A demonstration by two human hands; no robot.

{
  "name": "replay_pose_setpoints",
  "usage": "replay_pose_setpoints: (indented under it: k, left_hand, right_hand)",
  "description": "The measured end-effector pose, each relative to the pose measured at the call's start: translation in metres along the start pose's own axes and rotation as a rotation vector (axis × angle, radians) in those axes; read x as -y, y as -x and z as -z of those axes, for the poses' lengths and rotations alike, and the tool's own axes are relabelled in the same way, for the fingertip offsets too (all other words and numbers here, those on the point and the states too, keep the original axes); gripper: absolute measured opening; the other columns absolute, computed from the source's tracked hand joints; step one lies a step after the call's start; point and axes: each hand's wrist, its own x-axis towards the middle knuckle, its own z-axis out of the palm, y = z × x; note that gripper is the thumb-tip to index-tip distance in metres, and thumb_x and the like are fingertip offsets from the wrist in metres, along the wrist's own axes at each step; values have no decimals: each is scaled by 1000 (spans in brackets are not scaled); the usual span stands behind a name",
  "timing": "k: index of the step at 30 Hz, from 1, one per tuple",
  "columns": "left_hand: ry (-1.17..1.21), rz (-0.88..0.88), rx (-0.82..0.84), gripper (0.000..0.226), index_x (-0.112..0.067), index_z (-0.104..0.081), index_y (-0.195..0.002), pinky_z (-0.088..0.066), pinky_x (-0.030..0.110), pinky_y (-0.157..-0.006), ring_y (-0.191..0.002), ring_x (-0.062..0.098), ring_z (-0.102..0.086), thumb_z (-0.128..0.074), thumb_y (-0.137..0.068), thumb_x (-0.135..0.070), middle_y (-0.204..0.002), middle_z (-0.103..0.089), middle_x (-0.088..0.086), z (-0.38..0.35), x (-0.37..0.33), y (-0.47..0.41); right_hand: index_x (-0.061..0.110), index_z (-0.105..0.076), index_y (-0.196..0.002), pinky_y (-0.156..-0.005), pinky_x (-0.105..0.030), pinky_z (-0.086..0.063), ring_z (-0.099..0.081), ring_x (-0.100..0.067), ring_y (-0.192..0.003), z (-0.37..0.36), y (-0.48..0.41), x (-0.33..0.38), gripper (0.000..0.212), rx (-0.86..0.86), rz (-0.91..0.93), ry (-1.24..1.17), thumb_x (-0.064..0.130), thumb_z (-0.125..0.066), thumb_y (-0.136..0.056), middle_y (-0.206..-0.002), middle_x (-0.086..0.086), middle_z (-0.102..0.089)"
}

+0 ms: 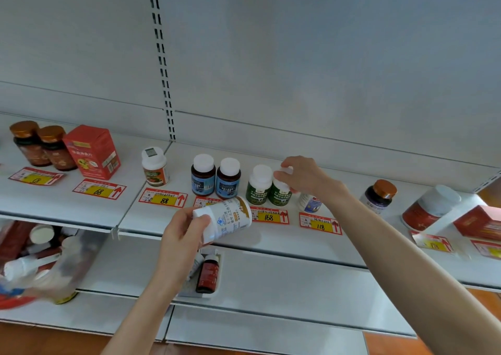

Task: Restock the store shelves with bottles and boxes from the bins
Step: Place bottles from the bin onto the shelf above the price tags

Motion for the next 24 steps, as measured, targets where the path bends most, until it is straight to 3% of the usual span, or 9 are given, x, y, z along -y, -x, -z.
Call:
replay_pose_setpoints:
  k: [4,7,9,11,13,14,19,21,24]
  left_hand:
    - [20,-2,16,14,-9,-54,-104,-52,25,-67,-96,19,-61,-47,-92,-9,-102,-62,5,0,2,2]
    - [66,-21,37,16,-20,-58,-102,-52,29,-72,-100,20,-61,-53,-90,-10,-106,-62,6,4,1,5]
    - [115,-24,53,25,-27,-59,-104,-52,32,-76,-101,18,-60,-60,-80,-19,-108,-63,4,9,-2,6]
    - [160,-16,46,32,-28,-58,-110,-52,34,-79,-102,18,-61,-61,-79,-19,-110,-62,4,14,-7,7]
    - [224,-12,4,27,-22,-56,-112,-53,35,-77,-97,20,-63,-55,-88,-8,-108,-62,7,23,-15,8]
    - [252,-14,-24,26,-19,-55,-112,-52,34,-75,-93,19,-65,-51,-89,-6,-105,-62,7,29,-19,7]
    - [354,-72,-156,46,-13,-54,-112,-54,27,-65,-79,14,-68,-70,-70,-18,-98,-63,11,79,-38,5]
    - [373,-92,-259,51,-8,-54,-108,-54,30,-71,-82,18,-67,-77,-65,-24,-97,-64,12,102,-45,5]
    - [383,-110,-375,38,-5,-59,-95,-52,38,-81,-91,28,-64,-64,-71,-33,-101,-64,21,140,-51,8]
  right_hand:
    - [9,-43,-134,-86,-34,-49,-63,-20,-75,3,-1,2,47,30,-9,0,35,-47,-94,-128,-11,-53]
    - [11,-37,-138,-88,-35,-49,-63,-26,-92,9,5,4,50,-12,-8,74,37,-44,-95,-135,-11,-48]
    - [10,-49,-126,-76,-31,-48,-62,-24,-86,15,12,12,39,-169,53,92,34,-44,-96,-119,-11,-59]
    - [14,-59,-100,-66,-25,-45,-60,-18,-74,18,21,27,24,-263,148,-41,33,-45,-95,-96,-7,-65]
    - [21,-58,-83,-64,-24,-48,-62,-13,-72,13,30,50,20,-153,236,-228,34,-48,-93,-82,-1,-65]
    - [23,-59,-83,-68,-26,-51,-63,-12,-75,8,36,62,19,-48,273,-291,36,-48,-93,-82,2,-65]
    - [25,-64,-105,-87,-28,-53,-63,-13,-98,-33,52,122,18,351,432,-543,30,-54,-91,-103,4,-66]
    - [26,-62,-105,-83,-25,-53,-62,-10,-92,-52,55,147,18,443,441,-686,22,-60,-88,-98,4,-65]
    - [27,-58,-103,-79,-23,-55,-63,-7,-82,-84,58,190,26,490,455,-751,18,-68,-81,-89,-1,-64]
